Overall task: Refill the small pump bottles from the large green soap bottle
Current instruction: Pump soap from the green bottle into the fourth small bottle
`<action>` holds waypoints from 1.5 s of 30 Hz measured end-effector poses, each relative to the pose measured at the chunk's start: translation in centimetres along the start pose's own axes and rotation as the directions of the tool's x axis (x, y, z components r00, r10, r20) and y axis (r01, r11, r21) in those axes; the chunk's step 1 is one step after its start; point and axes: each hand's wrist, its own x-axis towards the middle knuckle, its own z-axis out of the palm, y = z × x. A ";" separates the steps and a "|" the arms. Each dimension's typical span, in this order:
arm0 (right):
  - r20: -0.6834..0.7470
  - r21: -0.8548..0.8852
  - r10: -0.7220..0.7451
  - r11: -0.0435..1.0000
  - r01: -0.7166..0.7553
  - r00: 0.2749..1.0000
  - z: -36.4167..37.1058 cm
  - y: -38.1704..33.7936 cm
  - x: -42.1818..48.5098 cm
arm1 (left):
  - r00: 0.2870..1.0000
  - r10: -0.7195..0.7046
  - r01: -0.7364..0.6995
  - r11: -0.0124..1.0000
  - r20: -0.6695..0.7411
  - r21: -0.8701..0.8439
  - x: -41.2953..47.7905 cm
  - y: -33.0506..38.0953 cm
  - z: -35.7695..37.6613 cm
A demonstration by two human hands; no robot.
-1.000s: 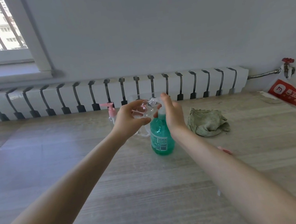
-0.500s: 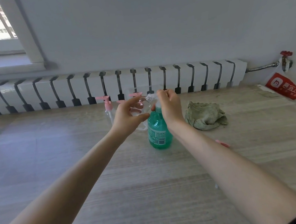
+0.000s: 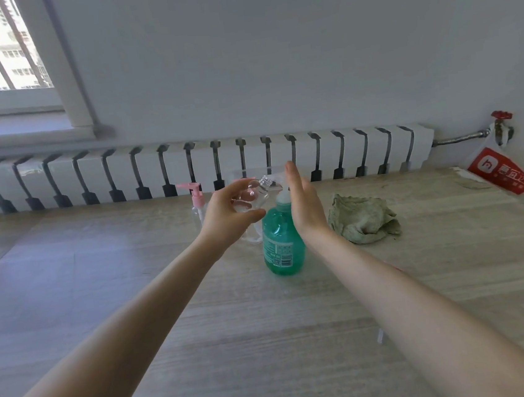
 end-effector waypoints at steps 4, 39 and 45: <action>-0.038 0.069 0.057 0.996 -0.054 0.998 0.1 0.1 -0.5 | 1.000 -0.005 0.005 1.000 -0.008 0.002 0.0 0.0 0.2; 0.018 0.173 0.079 0.982 -0.081 0.997 1.2 0.1 0.0 | 0.998 0.067 -0.067 0.997 -0.005 0.030 -0.2 -0.3 -0.4; 0.096 0.220 0.032 0.974 -0.053 0.995 0.5 0.4 0.6 | 0.999 0.030 -0.029 0.999 0.018 -0.039 -0.4 -0.1 -0.5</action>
